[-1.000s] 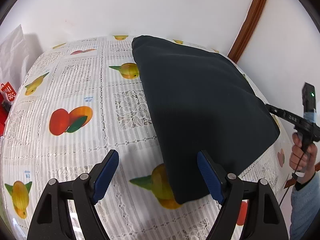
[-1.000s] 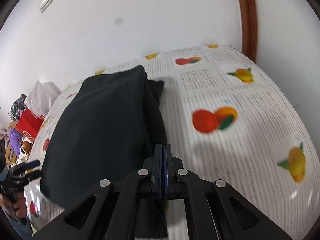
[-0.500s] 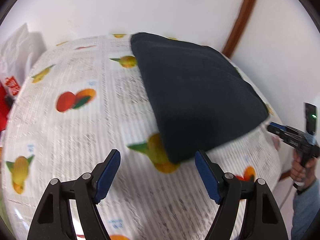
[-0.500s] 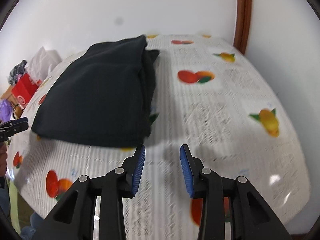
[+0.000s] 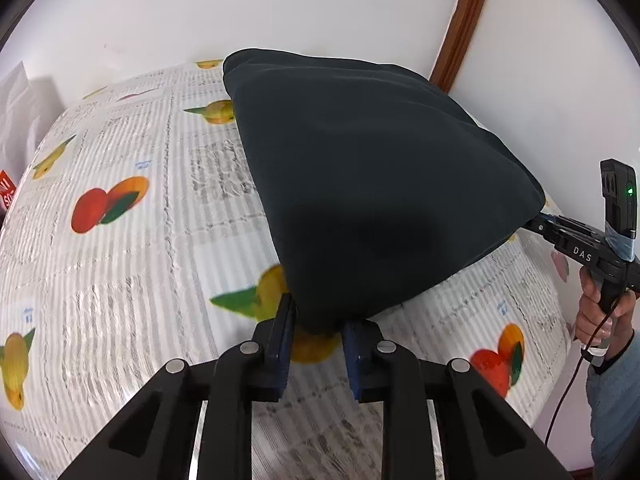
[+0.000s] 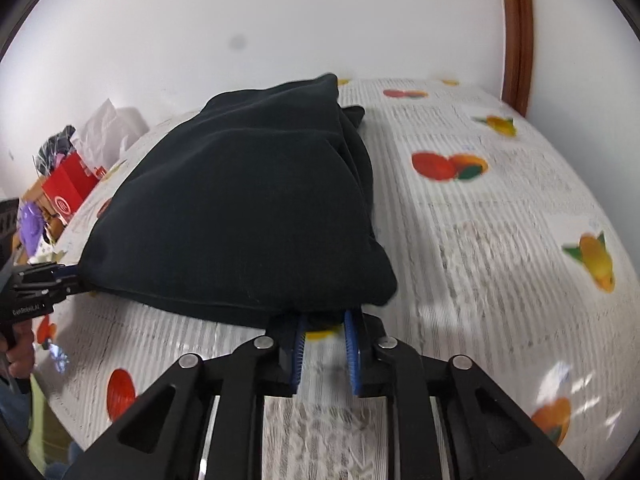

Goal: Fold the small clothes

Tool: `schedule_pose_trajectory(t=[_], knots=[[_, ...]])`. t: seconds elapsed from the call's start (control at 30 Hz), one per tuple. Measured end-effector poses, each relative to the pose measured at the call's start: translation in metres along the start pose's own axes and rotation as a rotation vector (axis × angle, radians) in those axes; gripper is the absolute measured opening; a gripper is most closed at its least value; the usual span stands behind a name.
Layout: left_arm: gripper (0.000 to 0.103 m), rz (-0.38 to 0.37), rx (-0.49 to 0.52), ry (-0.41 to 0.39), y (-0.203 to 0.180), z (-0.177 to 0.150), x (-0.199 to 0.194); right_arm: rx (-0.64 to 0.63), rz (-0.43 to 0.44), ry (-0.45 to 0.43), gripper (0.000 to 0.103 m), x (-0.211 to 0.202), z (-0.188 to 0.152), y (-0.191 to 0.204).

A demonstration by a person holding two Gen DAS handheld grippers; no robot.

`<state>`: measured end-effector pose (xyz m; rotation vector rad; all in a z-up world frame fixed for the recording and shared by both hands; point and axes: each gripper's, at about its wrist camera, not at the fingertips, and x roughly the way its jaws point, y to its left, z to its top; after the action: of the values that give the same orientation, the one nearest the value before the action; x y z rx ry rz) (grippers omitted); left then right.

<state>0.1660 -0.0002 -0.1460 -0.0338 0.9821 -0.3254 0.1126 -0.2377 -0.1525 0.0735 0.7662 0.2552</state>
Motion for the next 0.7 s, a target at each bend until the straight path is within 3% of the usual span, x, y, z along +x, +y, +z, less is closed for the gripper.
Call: schedule_pose_trajectory(t=[0.37, 0.5, 0.57, 0.7], knots=[[0.019, 0.035, -0.087, 0.006, 0.043, 0.027, 0.015, -0.044, 0.039, 0.014, 0.015, 0.044, 0.042, 0.013], [0.022, 0.017, -0.104, 0.013, 0.049, 0.029, 0.019, -0.087, 0.036, 0.040, 0.019, 0.037, 0.045, 0.012], [0.028, 0.020, -0.103, 0.004, 0.050, 0.027, 0.018, -0.114, 0.047, 0.022, 0.020, 0.022, 0.040, 0.010], [0.043, -0.005, -0.114, 0.008, 0.051, 0.025, 0.016, -0.122, 0.071, -0.057, 0.036, -0.012, 0.042, 0.007]])
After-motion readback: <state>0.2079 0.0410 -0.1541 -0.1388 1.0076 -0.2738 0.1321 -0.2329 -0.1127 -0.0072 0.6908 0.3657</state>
